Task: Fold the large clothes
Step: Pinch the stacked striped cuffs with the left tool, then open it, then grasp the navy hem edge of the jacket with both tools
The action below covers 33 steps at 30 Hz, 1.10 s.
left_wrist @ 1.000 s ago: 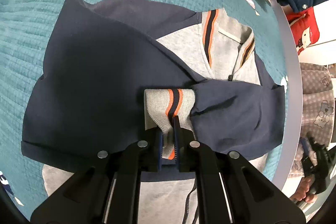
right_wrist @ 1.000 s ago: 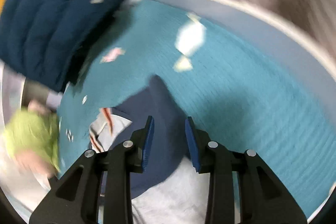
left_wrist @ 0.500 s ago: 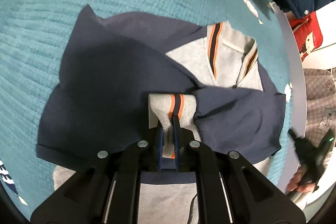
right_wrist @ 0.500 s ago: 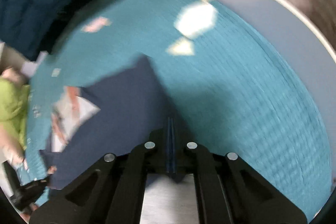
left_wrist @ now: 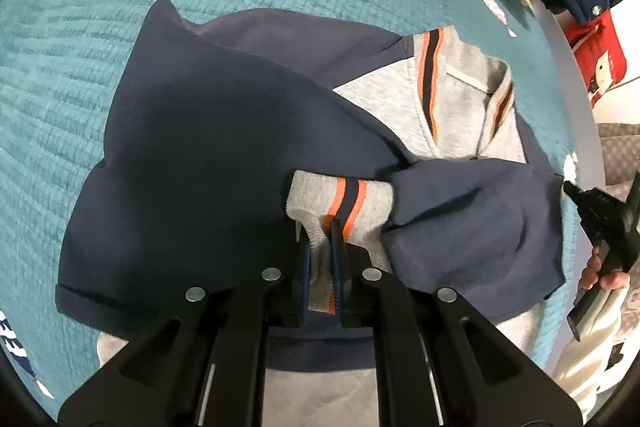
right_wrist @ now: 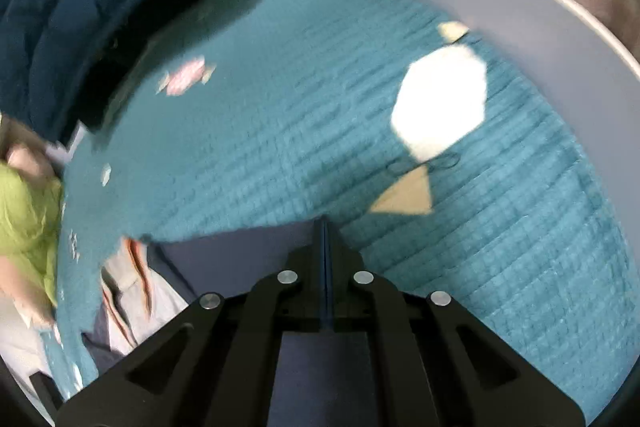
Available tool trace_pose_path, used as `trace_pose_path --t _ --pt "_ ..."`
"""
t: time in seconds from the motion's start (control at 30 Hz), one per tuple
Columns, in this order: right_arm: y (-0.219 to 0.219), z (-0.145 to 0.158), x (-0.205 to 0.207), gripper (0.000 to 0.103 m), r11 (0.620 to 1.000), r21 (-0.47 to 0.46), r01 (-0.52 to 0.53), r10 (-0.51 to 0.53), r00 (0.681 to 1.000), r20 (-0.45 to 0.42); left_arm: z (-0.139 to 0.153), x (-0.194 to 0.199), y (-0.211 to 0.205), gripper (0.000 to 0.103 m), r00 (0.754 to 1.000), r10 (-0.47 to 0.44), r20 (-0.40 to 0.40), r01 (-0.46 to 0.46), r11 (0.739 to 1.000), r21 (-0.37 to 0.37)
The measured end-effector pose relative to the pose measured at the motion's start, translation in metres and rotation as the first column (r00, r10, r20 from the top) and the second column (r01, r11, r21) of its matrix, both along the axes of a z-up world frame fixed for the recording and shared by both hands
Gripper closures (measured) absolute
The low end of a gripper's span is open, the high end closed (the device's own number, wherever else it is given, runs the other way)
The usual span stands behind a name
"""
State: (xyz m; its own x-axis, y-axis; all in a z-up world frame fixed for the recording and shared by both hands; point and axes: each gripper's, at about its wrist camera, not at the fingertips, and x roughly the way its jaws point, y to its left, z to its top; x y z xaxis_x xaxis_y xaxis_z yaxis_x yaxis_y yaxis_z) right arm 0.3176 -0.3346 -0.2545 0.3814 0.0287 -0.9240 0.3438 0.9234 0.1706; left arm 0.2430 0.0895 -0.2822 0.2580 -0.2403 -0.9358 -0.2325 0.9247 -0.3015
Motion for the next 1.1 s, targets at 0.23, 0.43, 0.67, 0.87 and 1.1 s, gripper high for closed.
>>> trace_pose_path --t 0.23,0.43,0.67,0.87,1.1 --pt "0.012 0.049 -0.051 0.103 0.999 0.038 -0.021 0.019 0.999 0.045 0.003 0.0 -0.003 0.091 1.0 -0.03 0.008 0.029 0.998 0.056" --pt "0.036 0.006 -0.112 0.103 1.0 -0.028 -0.009 0.007 0.996 -0.087 -0.002 -0.006 -0.003 0.086 0.998 -0.04 0.039 0.037 0.996 0.08" --pt "0.055 0.048 -0.137 0.102 0.999 -0.034 -0.022 0.02 0.999 -0.044 0.001 -0.013 0.002 0.084 0.999 -0.035 0.041 0.032 0.997 0.07" --pt "0.043 0.027 -0.134 0.103 1.0 0.028 0.004 -0.002 0.997 -0.078 0.004 -0.017 0.001 0.069 0.997 -0.071 0.032 0.067 0.992 0.104" --pt "0.037 0.076 -0.142 0.061 0.994 0.106 0.005 -0.007 1.0 0.022 0.041 -0.04 0.026 0.046 0.995 -0.075 0.06 0.068 0.991 0.119"
